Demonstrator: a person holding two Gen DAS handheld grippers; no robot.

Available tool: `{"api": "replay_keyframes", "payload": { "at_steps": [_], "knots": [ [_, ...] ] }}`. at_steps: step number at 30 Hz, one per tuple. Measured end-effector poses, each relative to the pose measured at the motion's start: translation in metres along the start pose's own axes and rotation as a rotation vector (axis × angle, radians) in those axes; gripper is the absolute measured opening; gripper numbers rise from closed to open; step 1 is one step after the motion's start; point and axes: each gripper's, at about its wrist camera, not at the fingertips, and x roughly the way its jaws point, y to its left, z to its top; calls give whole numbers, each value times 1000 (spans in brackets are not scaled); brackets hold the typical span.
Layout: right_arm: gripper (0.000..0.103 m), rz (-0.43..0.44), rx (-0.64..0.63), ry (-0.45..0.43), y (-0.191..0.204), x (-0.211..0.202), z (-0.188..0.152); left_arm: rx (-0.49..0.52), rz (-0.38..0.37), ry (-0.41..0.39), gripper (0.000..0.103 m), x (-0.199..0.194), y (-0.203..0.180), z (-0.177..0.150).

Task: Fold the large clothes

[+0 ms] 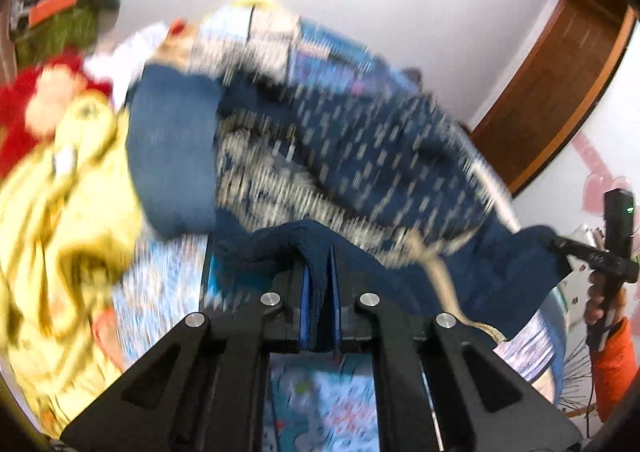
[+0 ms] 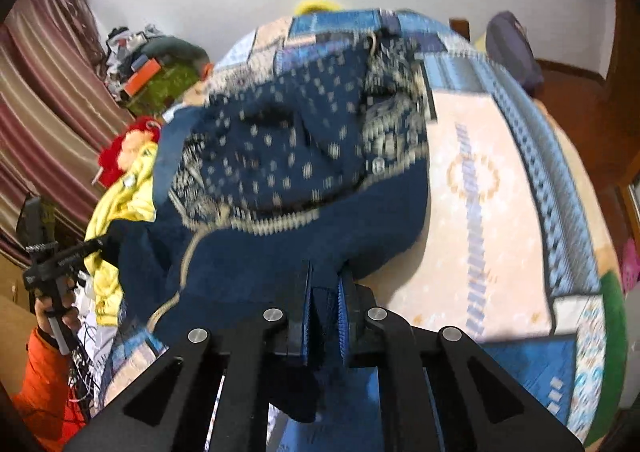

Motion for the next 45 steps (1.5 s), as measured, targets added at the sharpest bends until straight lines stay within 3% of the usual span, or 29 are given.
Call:
{"api": "replay_keyframes", "payload": {
  "at_steps": [6,13,19,22,26,30,33,36,37,40,42,45],
  "knots": [
    [7,0,-17,-118,2,-14,60,49,-36,-138,7,-11,-20,74],
    [7,-59,-55,-241,3,-1,153,43,57,-231,7,20,-13,148],
    [7,-110,-36,-231,-9,65,234,-45,156,-204,7,92,22,195],
    [7,-163,-20,-185,-20,117,261,-93,217,-146,7,142,45,206],
    [7,-209,48,-103,-48,181,275,-149,270,-43,7,205,75,204],
    [7,-223,87,-59,-70,217,273,-141,286,1,8,233,89,196],
    [7,-255,75,-103,-73,211,275,-120,295,5,11,232,89,198],
    [7,-512,62,-231,-79,177,286,-121,298,16,13,222,90,210],
    [7,-504,93,-252,-86,165,290,-130,286,13,13,216,90,215],
    [7,-304,174,-259,-103,128,298,-126,320,-73,24,181,82,232],
    [7,-286,149,-277,-96,109,297,-107,326,-123,45,159,74,239],
    [7,-262,28,-245,-63,96,290,-55,333,-146,45,136,57,239]
  ]
}}
